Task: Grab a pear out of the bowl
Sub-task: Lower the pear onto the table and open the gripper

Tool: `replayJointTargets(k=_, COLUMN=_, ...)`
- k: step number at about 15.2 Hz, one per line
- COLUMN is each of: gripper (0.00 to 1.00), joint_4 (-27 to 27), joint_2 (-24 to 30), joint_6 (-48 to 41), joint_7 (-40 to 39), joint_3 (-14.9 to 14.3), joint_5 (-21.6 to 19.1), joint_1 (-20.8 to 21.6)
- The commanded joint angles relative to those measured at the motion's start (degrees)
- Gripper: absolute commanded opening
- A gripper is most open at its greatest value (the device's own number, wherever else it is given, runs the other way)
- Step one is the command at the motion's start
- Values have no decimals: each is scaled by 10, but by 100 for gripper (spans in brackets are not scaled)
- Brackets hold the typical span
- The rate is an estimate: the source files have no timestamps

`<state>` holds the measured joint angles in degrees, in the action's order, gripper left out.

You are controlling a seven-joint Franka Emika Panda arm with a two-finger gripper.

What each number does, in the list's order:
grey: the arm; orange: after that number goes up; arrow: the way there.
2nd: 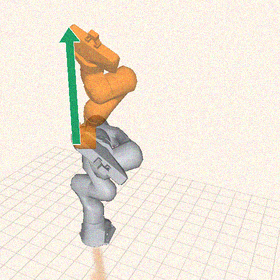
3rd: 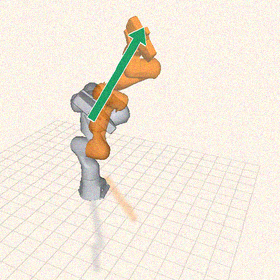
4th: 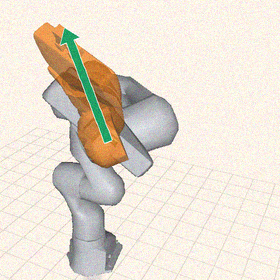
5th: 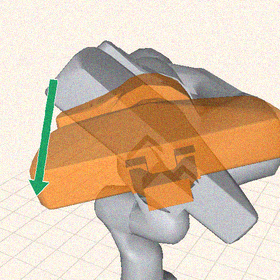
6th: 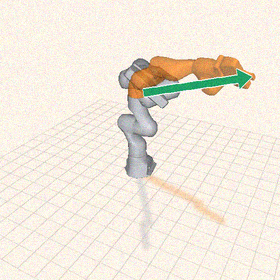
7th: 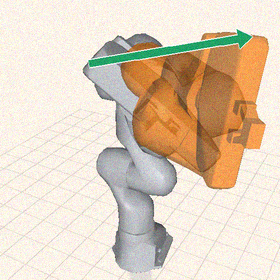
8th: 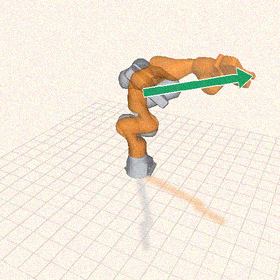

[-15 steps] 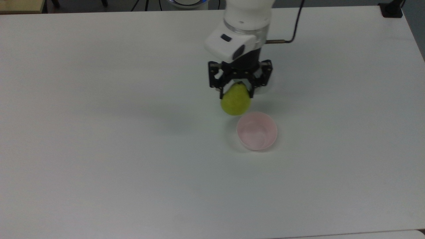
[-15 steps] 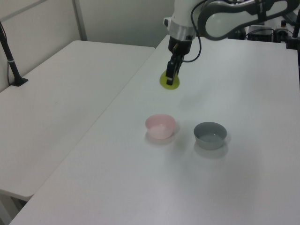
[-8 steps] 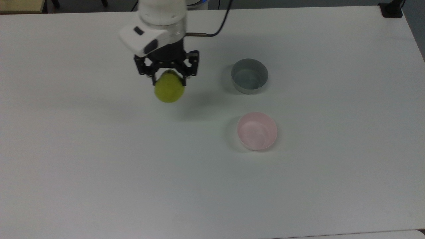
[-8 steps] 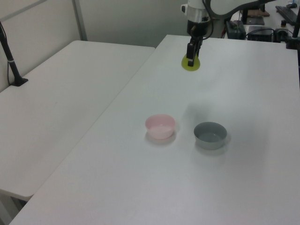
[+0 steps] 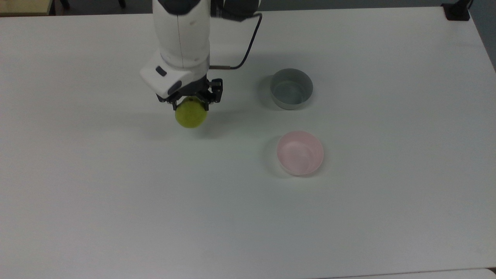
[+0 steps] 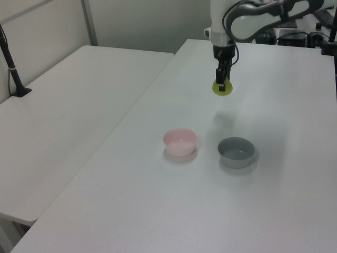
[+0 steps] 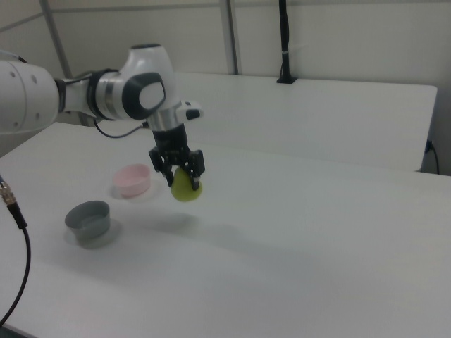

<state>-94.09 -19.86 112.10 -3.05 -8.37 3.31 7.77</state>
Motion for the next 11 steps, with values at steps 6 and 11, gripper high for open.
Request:
replayJointTargets(k=6, gripper=53, joint_4=-7, joint_2=-69, joint_6=62, joint_7=4, joint_3=2, joint_5=44, joint_1=5)
replayJointTargets(k=11, gripper=91, joint_4=-6, joint_2=-71, joint_6=71, joint_7=3, joint_3=-2, joint_5=43, joint_1=1)
